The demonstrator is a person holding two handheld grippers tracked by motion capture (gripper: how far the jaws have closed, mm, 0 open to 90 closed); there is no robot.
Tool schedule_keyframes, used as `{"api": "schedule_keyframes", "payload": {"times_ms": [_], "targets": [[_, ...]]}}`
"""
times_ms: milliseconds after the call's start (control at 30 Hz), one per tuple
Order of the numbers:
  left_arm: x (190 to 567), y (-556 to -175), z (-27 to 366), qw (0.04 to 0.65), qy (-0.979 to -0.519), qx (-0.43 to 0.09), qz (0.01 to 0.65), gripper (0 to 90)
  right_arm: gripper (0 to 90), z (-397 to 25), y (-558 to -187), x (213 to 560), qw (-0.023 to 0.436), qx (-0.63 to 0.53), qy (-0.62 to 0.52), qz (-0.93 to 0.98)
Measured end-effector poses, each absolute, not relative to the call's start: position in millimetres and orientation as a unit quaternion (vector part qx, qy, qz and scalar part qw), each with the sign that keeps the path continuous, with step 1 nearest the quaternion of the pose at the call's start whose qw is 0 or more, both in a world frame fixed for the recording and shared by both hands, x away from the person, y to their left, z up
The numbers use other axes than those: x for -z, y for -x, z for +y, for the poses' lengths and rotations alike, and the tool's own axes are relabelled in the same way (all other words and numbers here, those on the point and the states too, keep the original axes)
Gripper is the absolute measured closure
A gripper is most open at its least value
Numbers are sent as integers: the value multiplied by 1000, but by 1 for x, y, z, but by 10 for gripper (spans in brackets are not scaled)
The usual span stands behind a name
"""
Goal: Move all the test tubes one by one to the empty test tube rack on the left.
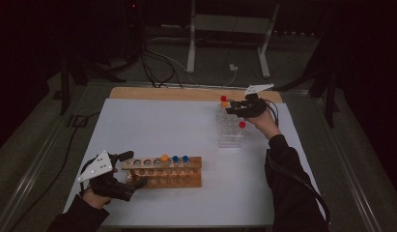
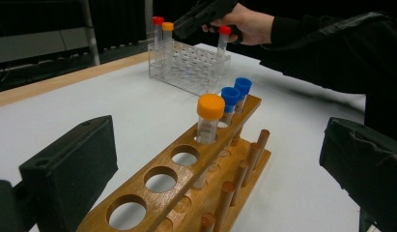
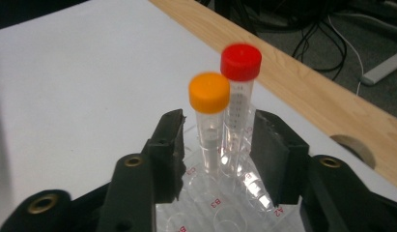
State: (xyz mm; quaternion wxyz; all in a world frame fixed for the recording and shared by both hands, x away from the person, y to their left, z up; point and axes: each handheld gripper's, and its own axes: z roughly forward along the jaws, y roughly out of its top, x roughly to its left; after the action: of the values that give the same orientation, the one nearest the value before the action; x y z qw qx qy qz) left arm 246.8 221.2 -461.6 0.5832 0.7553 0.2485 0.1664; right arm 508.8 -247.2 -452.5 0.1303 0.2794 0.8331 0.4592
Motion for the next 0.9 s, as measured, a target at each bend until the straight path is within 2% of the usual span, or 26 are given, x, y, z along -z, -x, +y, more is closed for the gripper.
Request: {"api": "schedule_keyframes", "payload": {"times_ms": [200,567,900], "targets": [[463,-247,221,582,-757,-165,248,7,598,-242,-514,463,126,-453,-282,836],[464,-247,221,580,-758,-164,247,7,733,-235,-518,469,114,-457,-272,839],[464,-248,222,580,-758,-163,249,7,748,-234,-518,464,122,-445,-261,848]]}}
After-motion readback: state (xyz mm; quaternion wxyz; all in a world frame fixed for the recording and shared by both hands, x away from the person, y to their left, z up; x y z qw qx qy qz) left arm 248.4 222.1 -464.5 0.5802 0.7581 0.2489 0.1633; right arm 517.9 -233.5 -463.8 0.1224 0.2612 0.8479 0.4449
